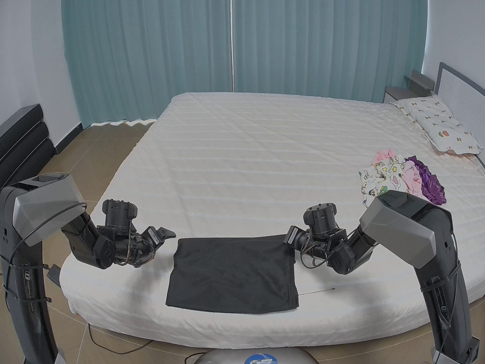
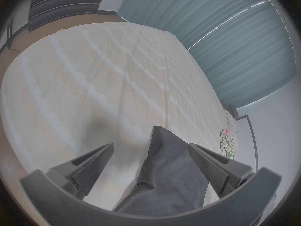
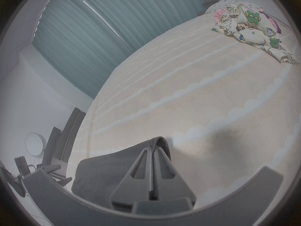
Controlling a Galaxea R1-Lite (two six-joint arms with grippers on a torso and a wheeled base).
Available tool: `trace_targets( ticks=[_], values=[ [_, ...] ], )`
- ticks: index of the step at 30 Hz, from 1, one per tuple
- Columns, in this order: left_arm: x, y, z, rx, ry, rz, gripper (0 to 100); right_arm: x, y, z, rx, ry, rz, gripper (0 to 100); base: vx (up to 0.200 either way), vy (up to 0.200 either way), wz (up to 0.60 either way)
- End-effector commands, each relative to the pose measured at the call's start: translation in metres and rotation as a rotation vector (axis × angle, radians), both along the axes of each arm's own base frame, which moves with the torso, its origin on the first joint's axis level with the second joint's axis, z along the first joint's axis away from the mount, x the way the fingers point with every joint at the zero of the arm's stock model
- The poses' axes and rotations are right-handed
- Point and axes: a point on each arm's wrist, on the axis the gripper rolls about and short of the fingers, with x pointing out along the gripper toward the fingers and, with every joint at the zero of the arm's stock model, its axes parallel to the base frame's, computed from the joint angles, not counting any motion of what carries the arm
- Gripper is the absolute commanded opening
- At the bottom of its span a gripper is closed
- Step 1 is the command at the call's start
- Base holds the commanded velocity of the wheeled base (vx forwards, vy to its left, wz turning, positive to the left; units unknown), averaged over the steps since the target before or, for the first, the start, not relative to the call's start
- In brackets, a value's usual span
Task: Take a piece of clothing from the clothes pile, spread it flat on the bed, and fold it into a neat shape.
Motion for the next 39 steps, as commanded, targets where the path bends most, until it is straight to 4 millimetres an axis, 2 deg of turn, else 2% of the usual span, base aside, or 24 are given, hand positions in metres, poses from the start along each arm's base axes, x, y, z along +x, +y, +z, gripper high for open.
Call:
trace_targets(
  ticks=[1, 9, 10, 16, 20, 23, 24, 25, 26, 29, 33, 35, 39],
  values=[
    [0.0, 0.0, 0.0, -0.001, 0.0, 0.0, 100, 0.004, -0.002, 0.002, 0.007, -0.01, -0.025, 0, 0.0, 0.0, 0.0],
    [0.0, 0.0, 0.0, -0.001, 0.0, 0.0, 100, 0.004, -0.002, 0.001, 0.007, -0.011, -0.035, 0, 0.0, 0.0, 0.0],
    [0.0, 0.0, 0.0, -0.001, 0.0, 0.0, 100, 0.005, -0.003, 0.002, 0.009, -0.013, -0.038, 100, 0.0, 0.0, 0.0],
    [0.0, 0.001, 0.001, -0.004, 0.0, 0.002, 100, 0.001, -0.007, 0.008, 0.014, -0.039, -0.043, 100, 0.0, 0.0, 0.0],
    [-0.003, 0.002, 0.003, -0.011, 0.001, 0.004, 100, -0.006, -0.023, 0.029, 0.018, -0.047, -0.066, 100, 0.0, 0.0, 0.0],
    [-0.007, 0.002, 0.018, -0.028, -0.024, 0.016, 100, -0.023, -0.039, 0.051, 0.029, -0.068, -0.086, 100, 0.0, 0.0, 0.0],
    [-0.007, 0.002, 0.019, -0.03, -0.026, 0.015, 100, -0.024, -0.039, 0.053, 0.03, -0.069, -0.084, 100, 0.0, 0.0, 0.0],
    [-0.013, 0.002, 0.036, -0.048, -0.056, 0.024, 100, -0.04, -0.051, 0.067, 0.039, -0.088, -0.086, 100, 0.0, 0.0, 0.0],
    [-0.017, 0.002, 0.044, -0.056, -0.068, 0.029, 100, -0.049, -0.058, 0.074, 0.041, -0.099, -0.091, 100, 0.0, 0.0, 0.0],
    [-0.027, -0.003, 0.057, -0.054, -0.093, 0.021, 100, -0.075, -0.072, 0.093, 0.032, -0.126, -0.096, 100, 0.0, 0.0, 0.0],
    [-0.037, -0.005, 0.086, -0.067, -0.183, 0.015, 100, -0.118, -0.095, 0.122, 0.003, -0.175, -0.098, 100, 0.0, 0.0, 0.0],
    [-0.047, -0.005, 0.098, -0.064, -0.209, 0.012, 100, -0.135, -0.103, 0.134, -0.018, -0.202, -0.092, 100, 0.0, 0.0, 0.0],
    [-0.081, 0.0, 0.135, -0.056, -0.319, 0.04, 100, -0.177, -0.12, 0.165, -0.042, -0.306, -0.082, 100, 0.0, 0.0, 0.0]
  ],
)
